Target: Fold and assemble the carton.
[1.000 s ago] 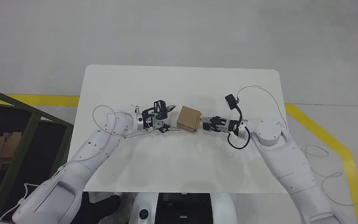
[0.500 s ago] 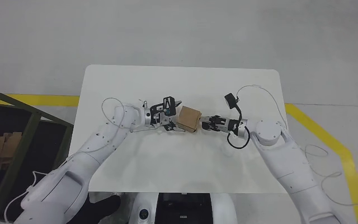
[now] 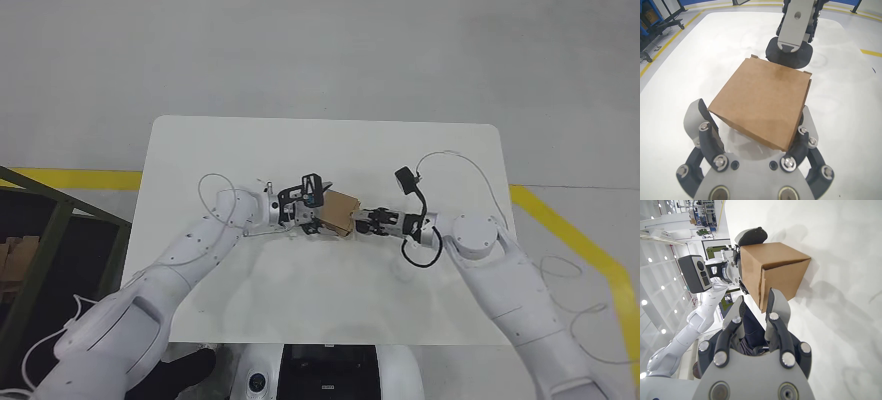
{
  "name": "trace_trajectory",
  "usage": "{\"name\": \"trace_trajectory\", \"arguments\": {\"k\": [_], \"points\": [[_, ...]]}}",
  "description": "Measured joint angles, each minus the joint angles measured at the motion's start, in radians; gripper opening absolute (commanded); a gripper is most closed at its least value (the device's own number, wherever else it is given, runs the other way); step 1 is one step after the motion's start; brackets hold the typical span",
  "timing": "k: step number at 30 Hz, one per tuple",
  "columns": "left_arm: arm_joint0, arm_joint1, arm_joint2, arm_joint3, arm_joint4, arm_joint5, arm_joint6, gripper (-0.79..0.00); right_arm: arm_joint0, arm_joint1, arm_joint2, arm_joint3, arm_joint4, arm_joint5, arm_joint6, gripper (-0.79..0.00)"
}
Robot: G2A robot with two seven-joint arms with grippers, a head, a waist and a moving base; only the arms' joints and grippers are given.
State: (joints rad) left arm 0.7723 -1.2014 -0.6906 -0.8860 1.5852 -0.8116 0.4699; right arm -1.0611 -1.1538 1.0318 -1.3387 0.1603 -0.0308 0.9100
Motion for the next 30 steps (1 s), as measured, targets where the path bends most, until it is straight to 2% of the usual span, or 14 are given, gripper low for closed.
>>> {"name": "trace_trajectory", "arguments": {"k": [8,11,12,13,14,15,24,30], "points": [[-0.006,-0.010,0.008,0.014,0.006,0.005,0.012,0.000,0.034,-0.013,-0.034,0.031,0.007,-0.007,-0.002,-0.539],[-0.008,-0.012,0.009,0.018,0.008,0.004,0.014,0.000,0.042,-0.015,-0.039,0.041,0.008,-0.010,-0.002,-0.489],[-0.008,-0.012,0.008,0.020,0.008,0.005,0.016,0.000,0.042,-0.015,-0.037,0.042,0.007,-0.010,-0.002,-0.443],[-0.008,-0.012,0.006,0.023,0.008,0.007,0.018,0.000,0.041,-0.014,-0.033,0.042,0.005,-0.010,-0.004,-0.268],[-0.008,-0.012,0.004,0.028,0.008,0.009,0.020,0.000,0.037,-0.012,-0.026,0.040,0.002,-0.008,-0.005,-0.034],[-0.008,-0.011,0.002,0.031,0.007,0.010,0.022,0.000,0.032,-0.009,-0.019,0.036,0.000,-0.007,-0.007,0.000],[0.008,0.009,-0.030,0.028,0.031,0.008,0.053,0.000,-0.058,0.025,0.092,-0.066,-0.036,-0.007,-0.021,0.000],[0.046,0.052,-0.091,-0.014,0.062,-0.024,0.099,0.000,-0.097,0.041,0.142,-0.130,-0.112,-0.063,-0.061,0.000]]}}
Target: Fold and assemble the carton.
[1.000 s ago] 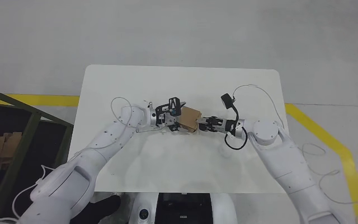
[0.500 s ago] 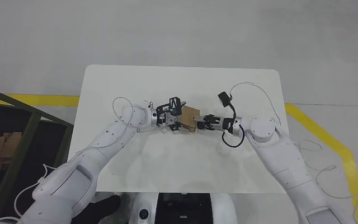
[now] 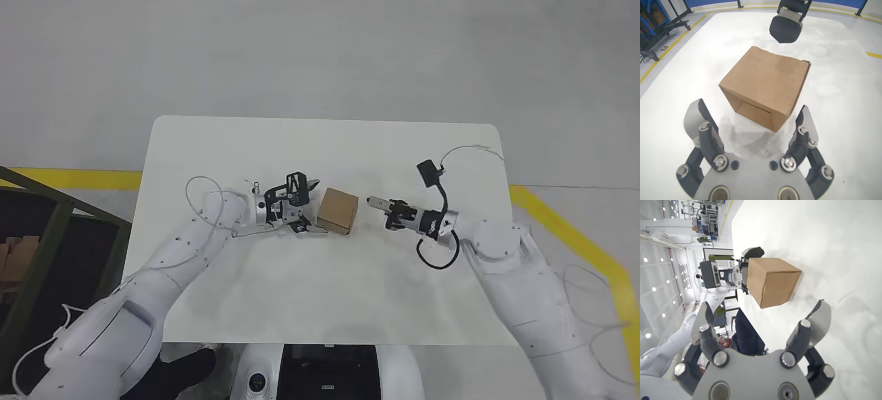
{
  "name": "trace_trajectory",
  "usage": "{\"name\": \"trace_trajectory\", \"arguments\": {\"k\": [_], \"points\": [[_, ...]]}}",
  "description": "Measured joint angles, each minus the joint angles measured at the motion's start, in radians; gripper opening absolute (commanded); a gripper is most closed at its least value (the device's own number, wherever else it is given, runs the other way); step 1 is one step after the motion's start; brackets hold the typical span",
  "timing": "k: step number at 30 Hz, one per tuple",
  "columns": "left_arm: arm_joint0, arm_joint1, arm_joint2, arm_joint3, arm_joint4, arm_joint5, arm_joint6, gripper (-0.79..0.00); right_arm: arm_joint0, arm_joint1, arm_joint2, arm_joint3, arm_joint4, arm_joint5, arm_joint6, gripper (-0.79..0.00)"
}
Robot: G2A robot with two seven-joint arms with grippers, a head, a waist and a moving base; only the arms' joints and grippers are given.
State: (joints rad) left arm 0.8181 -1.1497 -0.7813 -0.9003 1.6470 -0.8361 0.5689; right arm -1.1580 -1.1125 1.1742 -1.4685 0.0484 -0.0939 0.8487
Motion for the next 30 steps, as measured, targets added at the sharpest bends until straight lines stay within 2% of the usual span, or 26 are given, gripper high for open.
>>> {"name": "trace_trajectory", "arguments": {"k": [4,11,19,24,30], "points": [[0.041,0.042,-0.069,-0.051,0.010,-0.045,0.016,0.000,-0.017,0.008,0.032,-0.019,-0.055,-0.041,-0.052,0.000],[0.128,0.099,-0.214,-0.147,-0.077,-0.103,-0.079,0.000,-0.053,0.025,0.119,-0.046,-0.150,-0.116,-0.151,0.000],[0.222,0.151,-0.388,-0.237,-0.208,-0.155,-0.182,0.000,-0.061,0.044,0.209,-0.090,-0.233,-0.106,-0.157,0.000],[0.284,0.173,-0.502,-0.270,-0.371,-0.153,-0.298,0.000,-0.043,0.052,0.245,-0.120,-0.273,-0.086,-0.149,0.000],[0.315,0.188,-0.583,-0.338,-0.597,-0.123,-0.532,0.000,-0.031,0.061,0.283,-0.170,-0.313,-0.052,-0.134,0.000]]}}
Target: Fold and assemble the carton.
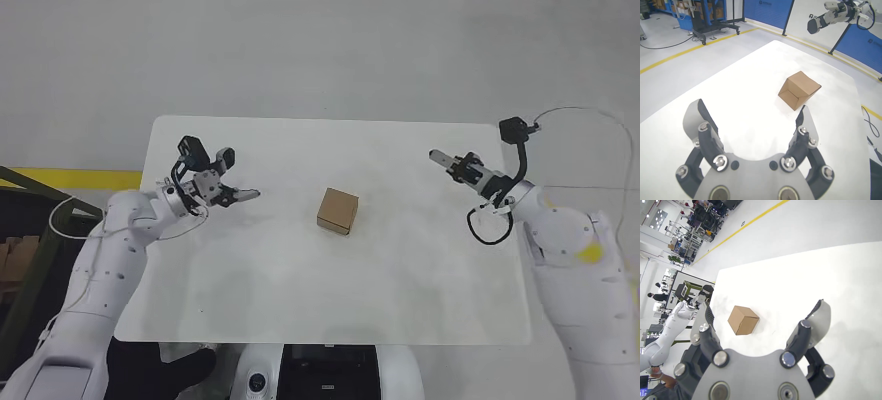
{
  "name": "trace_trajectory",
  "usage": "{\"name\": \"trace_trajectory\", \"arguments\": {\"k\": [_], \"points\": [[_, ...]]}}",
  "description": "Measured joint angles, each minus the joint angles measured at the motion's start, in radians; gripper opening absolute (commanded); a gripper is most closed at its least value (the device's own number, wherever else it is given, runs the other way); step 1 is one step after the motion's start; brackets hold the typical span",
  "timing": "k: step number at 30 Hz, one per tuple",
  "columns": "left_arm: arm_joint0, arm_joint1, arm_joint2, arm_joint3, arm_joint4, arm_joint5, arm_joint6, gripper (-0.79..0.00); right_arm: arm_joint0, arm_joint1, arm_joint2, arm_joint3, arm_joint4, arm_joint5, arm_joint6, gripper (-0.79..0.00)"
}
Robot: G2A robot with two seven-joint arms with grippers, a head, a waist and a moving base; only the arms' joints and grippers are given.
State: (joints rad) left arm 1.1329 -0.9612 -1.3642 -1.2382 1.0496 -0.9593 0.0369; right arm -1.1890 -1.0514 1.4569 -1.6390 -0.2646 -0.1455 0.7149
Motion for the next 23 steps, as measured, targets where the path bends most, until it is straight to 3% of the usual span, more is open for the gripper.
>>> {"name": "trace_trajectory", "arguments": {"k": [5,11,23], "points": [[0.032,0.015,-0.064,-0.093,-0.101,0.053,-0.139,0.000,0.018,0.007,0.021,-0.025,-0.028,0.024,0.029,0.000],[0.063,0.028,-0.130,-0.181,-0.167,0.110,-0.228,0.000,0.033,0.014,0.051,-0.059,-0.043,0.043,0.047,0.000],[0.086,0.035,-0.156,-0.223,-0.201,0.124,-0.280,-0.001,0.037,0.017,0.061,-0.066,-0.046,0.049,0.060,0.000]]}}
